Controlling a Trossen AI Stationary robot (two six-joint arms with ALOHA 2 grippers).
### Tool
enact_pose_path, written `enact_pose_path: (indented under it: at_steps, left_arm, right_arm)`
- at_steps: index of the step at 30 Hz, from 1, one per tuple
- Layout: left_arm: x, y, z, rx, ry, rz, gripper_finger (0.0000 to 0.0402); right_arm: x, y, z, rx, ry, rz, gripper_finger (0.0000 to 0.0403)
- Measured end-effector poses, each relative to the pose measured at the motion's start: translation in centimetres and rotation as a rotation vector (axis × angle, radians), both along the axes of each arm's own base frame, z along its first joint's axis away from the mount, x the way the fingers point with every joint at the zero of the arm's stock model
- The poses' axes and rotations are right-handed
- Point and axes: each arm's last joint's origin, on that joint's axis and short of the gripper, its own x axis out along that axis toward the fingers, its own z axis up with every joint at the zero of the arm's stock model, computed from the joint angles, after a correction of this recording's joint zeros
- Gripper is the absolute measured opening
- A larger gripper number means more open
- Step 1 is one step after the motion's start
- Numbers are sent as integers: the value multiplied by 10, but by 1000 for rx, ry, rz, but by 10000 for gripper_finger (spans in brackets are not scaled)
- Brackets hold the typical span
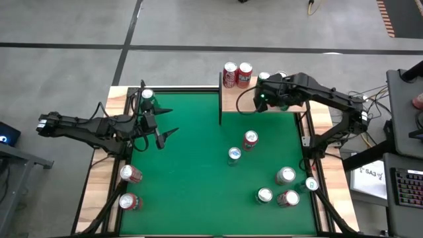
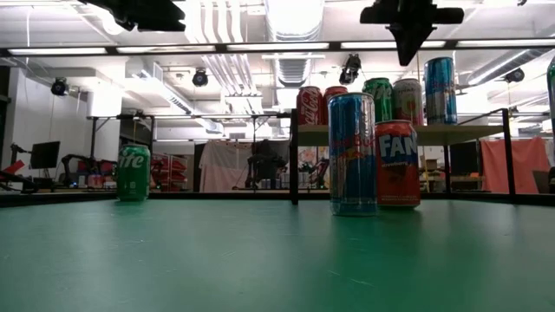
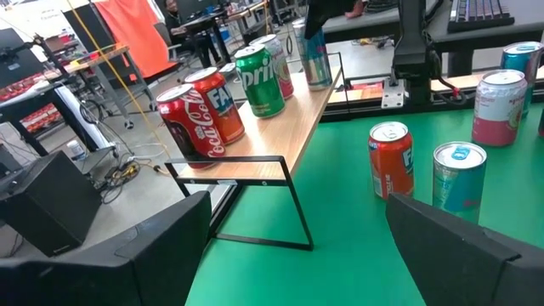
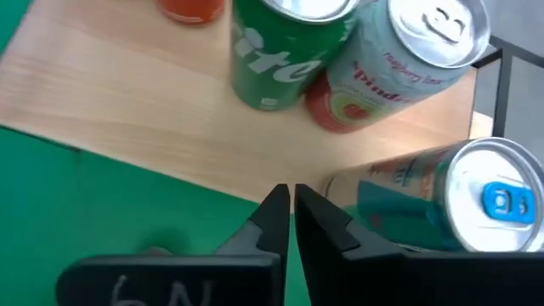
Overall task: Place canned beverage on shelf
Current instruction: Put the top blue soda can on the shelf
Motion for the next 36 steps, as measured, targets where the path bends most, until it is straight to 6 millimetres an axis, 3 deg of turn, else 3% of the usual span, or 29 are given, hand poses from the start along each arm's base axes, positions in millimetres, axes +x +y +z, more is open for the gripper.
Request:
enact_pose_path:
  at_steps: [11, 24, 36]
  left_arm:
    - [0, 0, -2, -1, 15, 4, 338]
    - [-1, 0, -4, -21, 29, 9, 338]
    - [-1, 0, -4, -26, 26, 10, 338]
  right_arm:
    - [-9, -23, -4, 27, 27, -59, 12]
    - [-22, -35, -18, 16, 134, -63, 12]
    - [-25, -41, -17, -63, 194, -68, 12]
